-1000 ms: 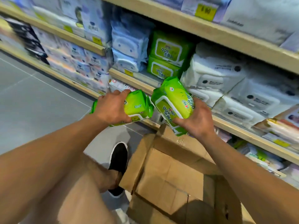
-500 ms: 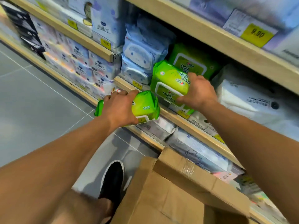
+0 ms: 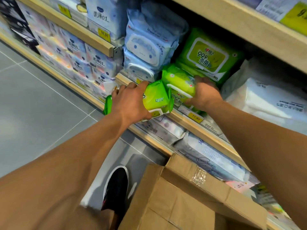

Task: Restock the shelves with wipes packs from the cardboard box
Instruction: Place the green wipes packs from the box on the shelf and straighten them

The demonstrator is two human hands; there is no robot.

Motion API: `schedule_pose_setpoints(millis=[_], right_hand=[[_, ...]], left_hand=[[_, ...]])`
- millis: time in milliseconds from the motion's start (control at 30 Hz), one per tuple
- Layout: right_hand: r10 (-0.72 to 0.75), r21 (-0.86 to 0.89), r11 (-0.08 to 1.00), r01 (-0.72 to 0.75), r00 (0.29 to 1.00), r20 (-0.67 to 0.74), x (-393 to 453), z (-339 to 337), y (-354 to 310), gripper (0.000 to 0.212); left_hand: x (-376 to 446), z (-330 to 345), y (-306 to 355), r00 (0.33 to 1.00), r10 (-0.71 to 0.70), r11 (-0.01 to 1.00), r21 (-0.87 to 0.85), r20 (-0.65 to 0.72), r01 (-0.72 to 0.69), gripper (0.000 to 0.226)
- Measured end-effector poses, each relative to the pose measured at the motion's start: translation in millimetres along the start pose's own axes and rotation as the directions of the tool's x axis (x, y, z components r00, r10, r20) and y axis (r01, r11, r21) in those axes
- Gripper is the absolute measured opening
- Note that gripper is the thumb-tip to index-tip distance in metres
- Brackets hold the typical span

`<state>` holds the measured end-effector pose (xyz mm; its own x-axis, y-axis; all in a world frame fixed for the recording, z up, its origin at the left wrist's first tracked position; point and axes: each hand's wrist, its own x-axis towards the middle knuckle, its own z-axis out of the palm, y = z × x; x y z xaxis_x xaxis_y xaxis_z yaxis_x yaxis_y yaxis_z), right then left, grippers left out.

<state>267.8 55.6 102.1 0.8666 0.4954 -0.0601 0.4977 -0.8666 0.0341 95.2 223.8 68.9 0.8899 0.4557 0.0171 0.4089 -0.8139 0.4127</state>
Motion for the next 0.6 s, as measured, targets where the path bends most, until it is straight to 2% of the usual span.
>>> schedule_pose_setpoints(millis=[67,233,333,467,600], right_hand=[[0.024,0.018,1.000,-0.024,1.000,0.013,0.6,7.3,3.1,0.098],[-0.034,-0.019,0.999,0.032,0.992,-0.122,-13.9,12.4,5.4,0.101],[-0.110,-0.084,0.992,0.097,0.979,-0.169,-37.0,6.0,6.3,0.091],[-0.280,-0.261,0.945,0.197,0.900,-0.335,-73.5,-8.5,10.9,0.072],[-0.347,-0.264,0.932,0.248,0.824,-0.448,-104.1,-23.1,24.9,0.063]], left_hand=[[0.1,0.8,0.2,1.000,-0.005,1.000,-0.005,-0.003,0.005,0.108],[-2.9,-4.5,3.1,1.000,-0.015,1.000,0.014,-0.016,0.015,0.106],[-5.5,-15.3,11.3,0.998,-0.005,1.000,0.017,-0.068,0.006,0.105],[-7.2,-31.6,34.6,0.987,0.013,1.000,0.025,-0.160,-0.009,0.106],[-3.6,-49.5,66.7,0.977,0.095,0.994,0.070,-0.188,-0.083,0.104]])
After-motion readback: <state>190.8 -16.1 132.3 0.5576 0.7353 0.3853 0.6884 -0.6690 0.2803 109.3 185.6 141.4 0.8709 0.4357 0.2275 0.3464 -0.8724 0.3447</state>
